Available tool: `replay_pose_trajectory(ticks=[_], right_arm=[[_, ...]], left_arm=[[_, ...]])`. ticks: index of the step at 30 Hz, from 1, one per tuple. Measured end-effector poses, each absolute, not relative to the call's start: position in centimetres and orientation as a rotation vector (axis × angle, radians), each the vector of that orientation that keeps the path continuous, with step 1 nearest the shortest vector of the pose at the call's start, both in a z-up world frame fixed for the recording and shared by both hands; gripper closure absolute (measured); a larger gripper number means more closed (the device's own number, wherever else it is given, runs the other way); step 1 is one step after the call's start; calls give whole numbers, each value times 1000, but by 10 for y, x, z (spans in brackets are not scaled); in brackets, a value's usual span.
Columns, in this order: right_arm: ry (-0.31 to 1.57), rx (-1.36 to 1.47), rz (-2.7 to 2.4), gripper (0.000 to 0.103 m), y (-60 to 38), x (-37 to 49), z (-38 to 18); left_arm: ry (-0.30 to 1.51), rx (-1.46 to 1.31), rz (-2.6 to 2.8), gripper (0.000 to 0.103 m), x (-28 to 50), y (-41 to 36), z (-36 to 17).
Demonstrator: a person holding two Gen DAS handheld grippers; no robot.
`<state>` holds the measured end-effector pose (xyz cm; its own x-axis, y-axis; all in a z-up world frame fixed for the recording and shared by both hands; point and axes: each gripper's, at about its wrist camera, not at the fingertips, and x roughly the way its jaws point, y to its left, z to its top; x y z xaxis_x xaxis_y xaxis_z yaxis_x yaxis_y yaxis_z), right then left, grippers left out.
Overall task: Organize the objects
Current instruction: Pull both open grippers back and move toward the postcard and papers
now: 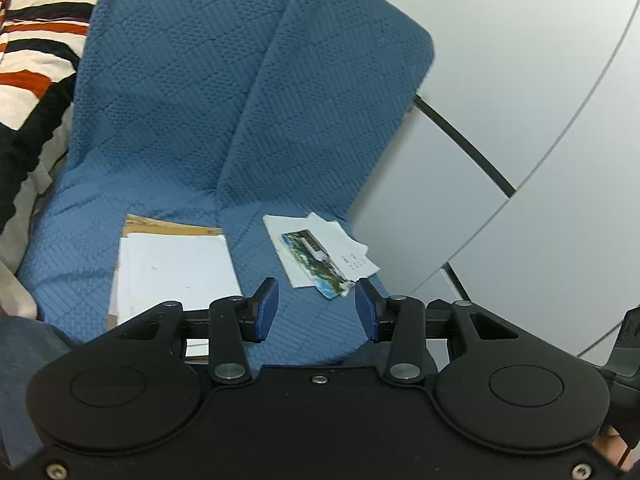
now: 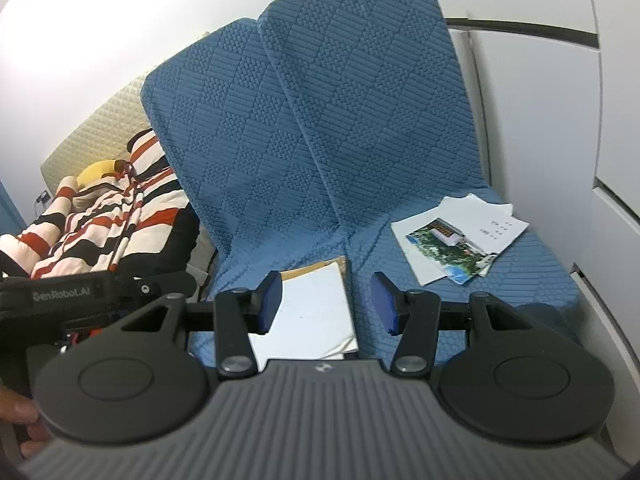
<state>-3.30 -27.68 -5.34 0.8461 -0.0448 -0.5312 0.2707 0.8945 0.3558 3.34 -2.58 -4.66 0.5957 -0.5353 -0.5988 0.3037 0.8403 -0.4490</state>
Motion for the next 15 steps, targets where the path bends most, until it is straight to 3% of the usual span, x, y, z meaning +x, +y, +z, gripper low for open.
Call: replay_pose_trajectory(ticks=[15], right_arm=[[553, 426, -229, 50, -293, -62, -87]], left_arm=[[790, -287, -527, 61, 7, -55, -77]])
